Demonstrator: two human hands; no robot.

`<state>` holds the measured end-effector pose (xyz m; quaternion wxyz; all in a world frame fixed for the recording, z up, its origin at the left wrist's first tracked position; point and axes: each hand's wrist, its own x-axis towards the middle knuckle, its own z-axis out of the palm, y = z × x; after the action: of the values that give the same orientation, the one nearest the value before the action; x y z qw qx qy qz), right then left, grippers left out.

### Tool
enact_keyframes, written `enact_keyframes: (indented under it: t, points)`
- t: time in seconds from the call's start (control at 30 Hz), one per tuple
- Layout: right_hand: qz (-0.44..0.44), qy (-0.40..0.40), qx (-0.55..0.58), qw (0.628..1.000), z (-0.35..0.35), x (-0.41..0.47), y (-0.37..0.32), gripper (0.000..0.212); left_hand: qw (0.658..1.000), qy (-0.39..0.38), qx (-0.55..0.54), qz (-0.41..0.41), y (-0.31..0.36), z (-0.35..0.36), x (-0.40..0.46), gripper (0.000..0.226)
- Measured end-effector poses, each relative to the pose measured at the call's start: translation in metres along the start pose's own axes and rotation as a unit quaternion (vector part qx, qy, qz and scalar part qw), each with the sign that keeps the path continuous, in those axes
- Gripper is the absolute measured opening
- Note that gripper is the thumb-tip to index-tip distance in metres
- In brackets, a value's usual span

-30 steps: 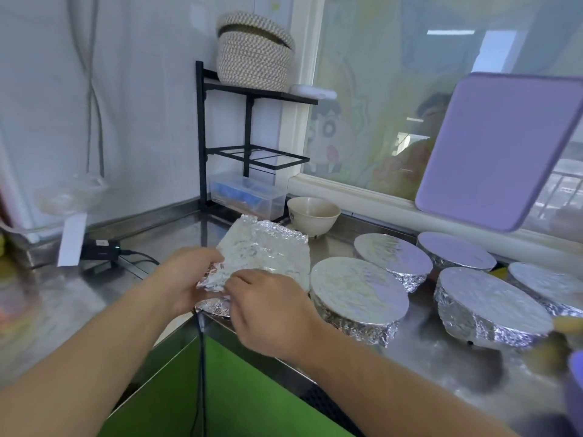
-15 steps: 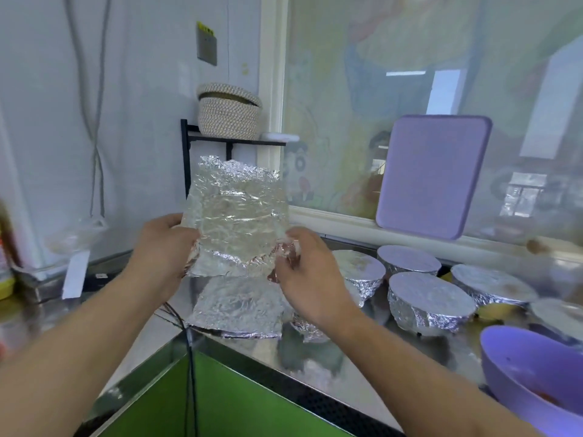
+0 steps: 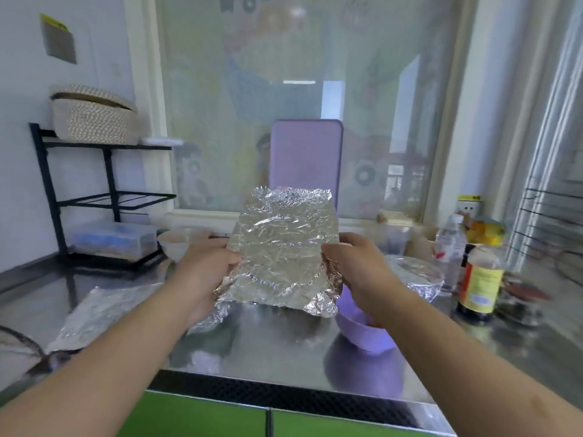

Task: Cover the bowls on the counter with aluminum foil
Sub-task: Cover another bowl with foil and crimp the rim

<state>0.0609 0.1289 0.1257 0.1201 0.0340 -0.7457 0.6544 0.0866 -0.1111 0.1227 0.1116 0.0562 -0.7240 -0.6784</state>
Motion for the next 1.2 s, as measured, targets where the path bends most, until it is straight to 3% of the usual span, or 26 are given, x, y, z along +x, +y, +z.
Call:
enact_keyframes:
  t: [0.13,0.3,0.4,0.53,0.73,0.97,1.1,1.2]
  points:
    - [0.022,0.072,-0.029,0.997,-0.07,-0.007,0.025,0.007,0.998,-0.052,0.014,-0.029,-0.012,0.071,-0.011,0.014]
    - [0.052,0.092,-0.028,0.994,-0.125,-0.013,0.057,0.033,0.995,-0.089,0.036,-0.031,-0.03,0.129,-0.013,0.024]
    - [0.08,0.101,-0.034,0.991,-0.14,-0.013,0.071,0.018,0.994,-0.092,0.043,-0.035,-0.042,0.146,-0.004,0.041]
    - [0.114,0.11,-0.065,0.985,-0.147,-0.001,0.097,0.019,0.991,-0.09,0.067,-0.069,-0.057,0.156,0.01,0.044]
    - [0.113,0.115,-0.065,0.985,-0.138,0.016,0.115,0.022,0.986,-0.118,0.071,-0.097,-0.078,0.163,0.025,0.02]
    - [0.122,0.104,-0.041,0.986,-0.14,0.009,0.118,0.022,0.985,-0.125,0.119,-0.025,-0.092,0.162,0.038,0.037]
    - [0.141,0.075,-0.034,0.987,-0.146,-0.003,0.113,0.032,0.97,-0.189,0.145,-0.044,-0.084,0.151,0.042,0.03]
    - [0.142,0.069,-0.047,0.986,-0.146,-0.005,0.113,0.04,0.967,-0.182,0.164,-0.072,-0.08,0.151,0.041,0.034]
